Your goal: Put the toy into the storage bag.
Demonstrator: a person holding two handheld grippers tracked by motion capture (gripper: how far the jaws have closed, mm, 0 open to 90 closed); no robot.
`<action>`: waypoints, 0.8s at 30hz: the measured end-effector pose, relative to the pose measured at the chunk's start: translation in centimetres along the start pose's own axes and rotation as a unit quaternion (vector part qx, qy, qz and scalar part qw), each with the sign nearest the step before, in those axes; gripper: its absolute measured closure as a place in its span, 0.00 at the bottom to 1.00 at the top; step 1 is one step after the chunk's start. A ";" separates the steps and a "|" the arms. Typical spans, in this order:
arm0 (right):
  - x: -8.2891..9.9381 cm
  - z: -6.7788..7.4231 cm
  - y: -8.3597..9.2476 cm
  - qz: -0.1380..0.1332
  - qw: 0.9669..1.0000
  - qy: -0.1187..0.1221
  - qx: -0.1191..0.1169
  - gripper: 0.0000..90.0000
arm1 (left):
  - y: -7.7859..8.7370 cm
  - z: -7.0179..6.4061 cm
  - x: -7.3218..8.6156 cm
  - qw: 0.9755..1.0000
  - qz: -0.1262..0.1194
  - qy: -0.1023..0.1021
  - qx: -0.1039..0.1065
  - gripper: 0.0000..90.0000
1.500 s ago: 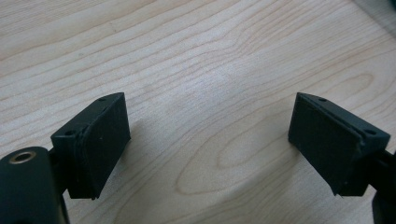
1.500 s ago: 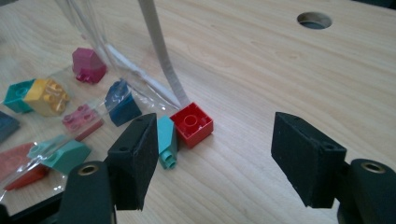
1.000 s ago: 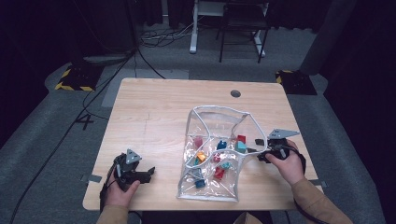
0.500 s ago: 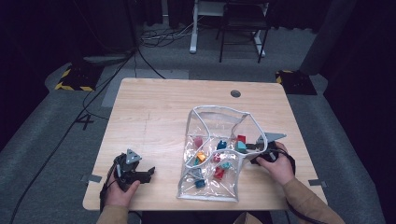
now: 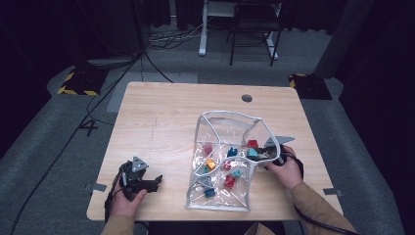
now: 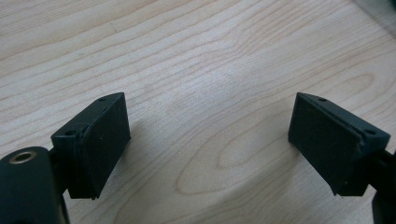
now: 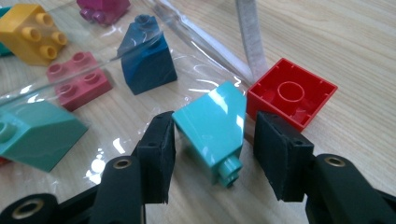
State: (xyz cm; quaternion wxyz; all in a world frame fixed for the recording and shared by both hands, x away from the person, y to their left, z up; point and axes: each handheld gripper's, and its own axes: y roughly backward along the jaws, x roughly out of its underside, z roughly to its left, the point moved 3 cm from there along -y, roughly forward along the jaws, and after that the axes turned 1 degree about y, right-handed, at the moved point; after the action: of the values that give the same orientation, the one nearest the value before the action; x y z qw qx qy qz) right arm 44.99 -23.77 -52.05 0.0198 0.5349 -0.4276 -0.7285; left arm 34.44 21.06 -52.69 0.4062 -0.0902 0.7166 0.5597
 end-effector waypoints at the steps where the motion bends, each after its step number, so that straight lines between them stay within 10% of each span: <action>1: 0.0 0.0 -0.1 -0.001 1.000 0.001 -0.001 0.57 | 0.0 0.0 0.0 1.000 0.000 0.000 0.000 0.14; 24: -0.4 0.0 4.4 -0.017 1.000 -0.004 0.023 0.64 | -0.1 0.0 -0.1 1.000 -0.002 0.003 -0.001 0.14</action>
State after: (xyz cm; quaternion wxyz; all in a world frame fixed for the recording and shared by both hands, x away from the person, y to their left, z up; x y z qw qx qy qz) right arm 43.27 -26.39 -48.94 -0.0066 0.5398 -0.4345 -0.7209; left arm 34.54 21.01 -52.71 0.4052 -0.0930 0.7170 0.5595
